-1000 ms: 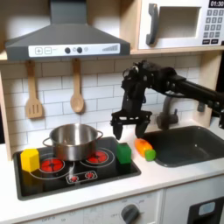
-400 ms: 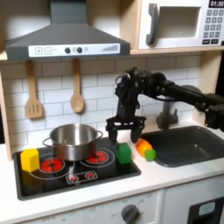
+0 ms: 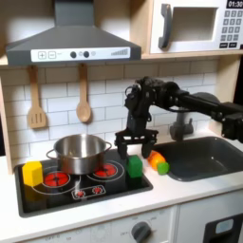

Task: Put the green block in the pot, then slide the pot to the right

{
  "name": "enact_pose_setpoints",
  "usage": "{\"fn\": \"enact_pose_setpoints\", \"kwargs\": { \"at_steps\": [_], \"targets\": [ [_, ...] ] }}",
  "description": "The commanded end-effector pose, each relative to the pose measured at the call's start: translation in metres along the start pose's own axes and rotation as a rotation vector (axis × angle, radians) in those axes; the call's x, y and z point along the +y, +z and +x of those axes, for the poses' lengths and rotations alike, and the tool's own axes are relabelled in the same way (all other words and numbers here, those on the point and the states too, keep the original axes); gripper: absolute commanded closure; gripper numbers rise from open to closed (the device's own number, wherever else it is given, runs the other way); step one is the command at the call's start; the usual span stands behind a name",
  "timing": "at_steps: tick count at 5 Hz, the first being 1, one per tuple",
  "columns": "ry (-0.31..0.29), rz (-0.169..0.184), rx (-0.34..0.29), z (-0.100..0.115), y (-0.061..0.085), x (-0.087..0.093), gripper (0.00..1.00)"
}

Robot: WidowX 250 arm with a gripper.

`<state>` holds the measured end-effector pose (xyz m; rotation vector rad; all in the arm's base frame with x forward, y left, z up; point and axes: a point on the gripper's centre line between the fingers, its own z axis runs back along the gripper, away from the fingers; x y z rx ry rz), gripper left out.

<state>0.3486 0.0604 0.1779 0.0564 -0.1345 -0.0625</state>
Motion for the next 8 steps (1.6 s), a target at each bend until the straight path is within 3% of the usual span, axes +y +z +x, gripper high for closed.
{"fn": "enact_pose_setpoints", "kwargs": {
  "at_steps": [1,3,8],
  "targets": [
    [0.007,-0.002,0.030,0.003,-0.015,0.000,0.00],
    [0.007,-0.010,0.063,0.001,-0.029,0.000,0.00],
    [-0.020,-0.019,0.113,0.001,-0.046,-0.010,0.00]
  ]
}}
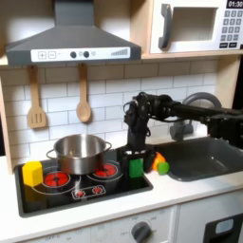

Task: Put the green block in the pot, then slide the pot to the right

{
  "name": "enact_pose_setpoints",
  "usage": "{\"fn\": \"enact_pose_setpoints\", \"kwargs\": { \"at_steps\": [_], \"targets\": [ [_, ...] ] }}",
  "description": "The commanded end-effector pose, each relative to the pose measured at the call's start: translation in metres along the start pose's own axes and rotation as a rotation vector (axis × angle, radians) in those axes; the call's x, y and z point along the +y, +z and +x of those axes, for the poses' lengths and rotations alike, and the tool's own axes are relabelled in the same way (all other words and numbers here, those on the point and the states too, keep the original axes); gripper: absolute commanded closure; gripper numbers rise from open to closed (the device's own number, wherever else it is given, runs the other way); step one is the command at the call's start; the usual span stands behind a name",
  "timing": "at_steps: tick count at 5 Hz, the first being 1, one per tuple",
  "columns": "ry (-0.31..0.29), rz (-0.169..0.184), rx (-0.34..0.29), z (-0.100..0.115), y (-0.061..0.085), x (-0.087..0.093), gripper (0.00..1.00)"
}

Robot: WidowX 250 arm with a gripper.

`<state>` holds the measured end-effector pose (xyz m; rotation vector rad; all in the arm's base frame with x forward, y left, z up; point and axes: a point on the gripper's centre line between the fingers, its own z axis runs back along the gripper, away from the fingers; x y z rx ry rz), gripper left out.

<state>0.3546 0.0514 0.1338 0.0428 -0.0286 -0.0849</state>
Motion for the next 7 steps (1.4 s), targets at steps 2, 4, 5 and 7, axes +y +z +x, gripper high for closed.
{"fn": "enact_pose_setpoints", "kwargs": {
  "at_steps": [2,4,5,7],
  "targets": [
    [0.008,-0.007,0.008,-0.002,-0.001,0.001,1.00],
    [-0.011,0.000,-0.001,-0.004,0.003,-0.001,1.00],
    [-0.017,0.001,-0.017,-0.006,0.009,-0.001,1.00],
    [-0.028,-0.024,-0.041,-0.005,0.028,-0.001,1.00]
  ]
}}
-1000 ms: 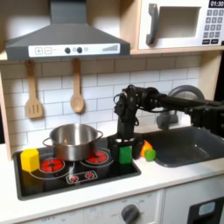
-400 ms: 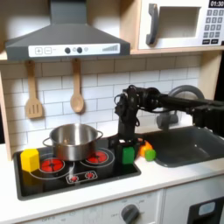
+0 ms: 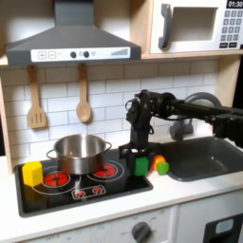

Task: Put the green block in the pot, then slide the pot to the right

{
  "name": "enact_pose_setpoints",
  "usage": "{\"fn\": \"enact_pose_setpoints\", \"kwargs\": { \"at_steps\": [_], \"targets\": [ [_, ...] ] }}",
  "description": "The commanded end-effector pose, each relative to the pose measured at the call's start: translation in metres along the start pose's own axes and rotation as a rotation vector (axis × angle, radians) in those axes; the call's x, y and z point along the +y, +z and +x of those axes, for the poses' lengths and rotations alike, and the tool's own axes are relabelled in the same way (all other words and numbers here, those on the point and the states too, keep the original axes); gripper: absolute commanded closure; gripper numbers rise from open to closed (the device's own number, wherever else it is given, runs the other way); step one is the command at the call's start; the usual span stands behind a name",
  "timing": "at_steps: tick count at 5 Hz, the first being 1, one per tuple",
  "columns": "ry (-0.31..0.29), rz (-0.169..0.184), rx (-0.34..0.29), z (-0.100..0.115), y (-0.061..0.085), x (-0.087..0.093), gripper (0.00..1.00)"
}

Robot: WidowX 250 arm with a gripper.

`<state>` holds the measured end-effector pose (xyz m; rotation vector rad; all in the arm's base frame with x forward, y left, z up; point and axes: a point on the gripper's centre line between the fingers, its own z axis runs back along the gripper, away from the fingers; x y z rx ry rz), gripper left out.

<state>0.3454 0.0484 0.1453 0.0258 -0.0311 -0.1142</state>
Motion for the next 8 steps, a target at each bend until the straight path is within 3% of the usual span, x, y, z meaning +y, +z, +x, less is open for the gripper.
{"fn": "enact_pose_setpoints", "kwargs": {
  "at_steps": [1,4,5,6,8],
  "targets": [
    [0.013,-0.009,-0.093,0.010,0.037,0.007,1.00],
    [0.116,0.053,-0.243,0.026,0.075,0.052,1.00],
    [0.128,0.088,-0.302,0.034,0.089,0.065,1.00],
    [0.144,0.096,-0.313,0.044,0.084,0.080,1.00],
    [0.140,0.144,-0.335,0.054,0.071,0.098,1.00]
  ]
}}
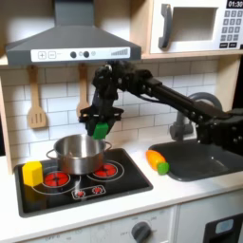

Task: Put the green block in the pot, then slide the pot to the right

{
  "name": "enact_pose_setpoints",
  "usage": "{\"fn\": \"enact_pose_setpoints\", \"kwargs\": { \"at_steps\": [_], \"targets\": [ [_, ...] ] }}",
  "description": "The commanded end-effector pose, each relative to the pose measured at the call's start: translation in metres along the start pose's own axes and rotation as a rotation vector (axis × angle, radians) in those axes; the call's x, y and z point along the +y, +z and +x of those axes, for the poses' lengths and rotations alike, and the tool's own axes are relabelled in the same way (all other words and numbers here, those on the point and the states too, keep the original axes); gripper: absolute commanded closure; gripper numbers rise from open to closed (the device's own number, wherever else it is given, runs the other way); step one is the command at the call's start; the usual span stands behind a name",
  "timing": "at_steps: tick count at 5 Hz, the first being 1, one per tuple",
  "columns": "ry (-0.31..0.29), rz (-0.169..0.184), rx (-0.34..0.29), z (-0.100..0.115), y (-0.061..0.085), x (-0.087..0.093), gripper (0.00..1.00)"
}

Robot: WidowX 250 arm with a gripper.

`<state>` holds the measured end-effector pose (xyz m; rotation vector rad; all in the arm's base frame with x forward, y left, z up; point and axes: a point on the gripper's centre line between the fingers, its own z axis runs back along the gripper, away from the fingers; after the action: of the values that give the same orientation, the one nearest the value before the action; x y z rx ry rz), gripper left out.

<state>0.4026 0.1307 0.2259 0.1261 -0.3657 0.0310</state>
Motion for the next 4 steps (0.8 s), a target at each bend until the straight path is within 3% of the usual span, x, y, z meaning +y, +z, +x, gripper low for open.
{"fn": "enact_pose_setpoints", "kwargs": {
  "at_steps": [1,4],
  "targets": [
    [-0.022,0.031,-0.032,0.008,-0.014,0.007,1.00],
    [-0.027,0.030,-0.019,0.017,-0.041,0.014,1.00]
  ]
}}
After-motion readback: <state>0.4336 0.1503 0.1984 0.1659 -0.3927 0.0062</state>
